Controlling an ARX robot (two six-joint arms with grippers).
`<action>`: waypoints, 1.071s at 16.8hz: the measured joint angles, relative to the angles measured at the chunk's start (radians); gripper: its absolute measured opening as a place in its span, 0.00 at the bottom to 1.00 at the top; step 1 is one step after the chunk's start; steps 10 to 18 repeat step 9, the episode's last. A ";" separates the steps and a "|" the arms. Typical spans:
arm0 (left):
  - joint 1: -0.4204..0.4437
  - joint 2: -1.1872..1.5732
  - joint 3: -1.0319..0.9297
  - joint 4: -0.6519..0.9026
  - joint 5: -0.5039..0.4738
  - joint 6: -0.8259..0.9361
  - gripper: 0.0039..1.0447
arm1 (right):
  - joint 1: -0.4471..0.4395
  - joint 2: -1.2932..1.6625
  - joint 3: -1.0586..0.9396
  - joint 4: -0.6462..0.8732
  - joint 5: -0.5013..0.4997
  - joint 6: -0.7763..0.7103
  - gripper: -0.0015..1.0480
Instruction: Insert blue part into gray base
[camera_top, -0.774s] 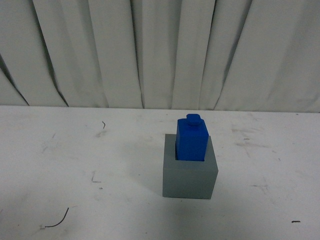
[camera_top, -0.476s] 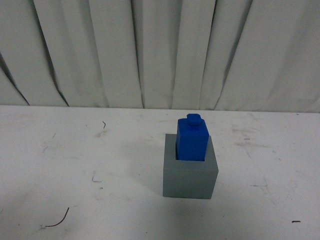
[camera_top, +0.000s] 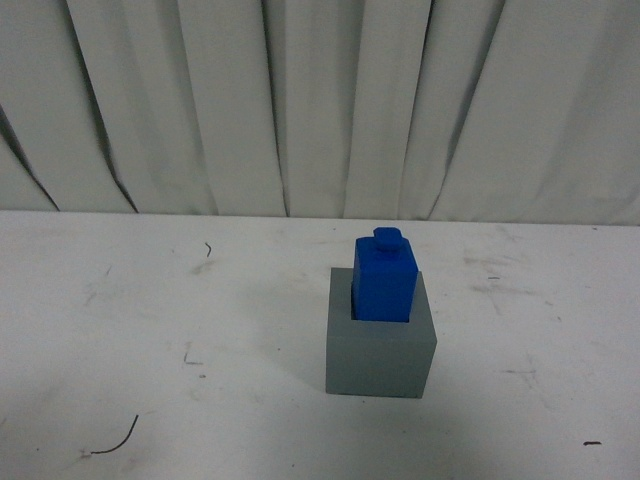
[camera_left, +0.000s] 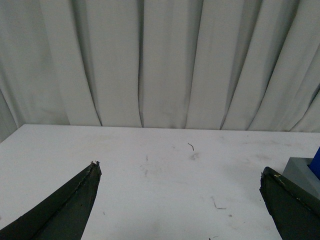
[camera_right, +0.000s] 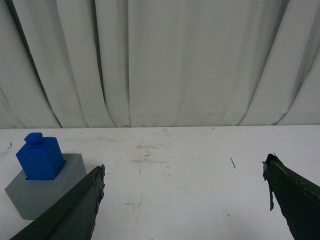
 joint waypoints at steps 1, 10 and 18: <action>0.000 0.000 0.000 0.000 0.000 0.000 0.94 | 0.000 0.000 0.000 0.000 0.000 0.000 0.94; 0.000 0.000 0.000 0.000 0.000 0.000 0.94 | 0.000 0.000 0.000 0.000 0.000 0.002 0.94; 0.000 0.000 0.000 0.000 0.000 0.000 0.94 | 0.000 0.000 0.000 0.000 0.000 0.002 0.94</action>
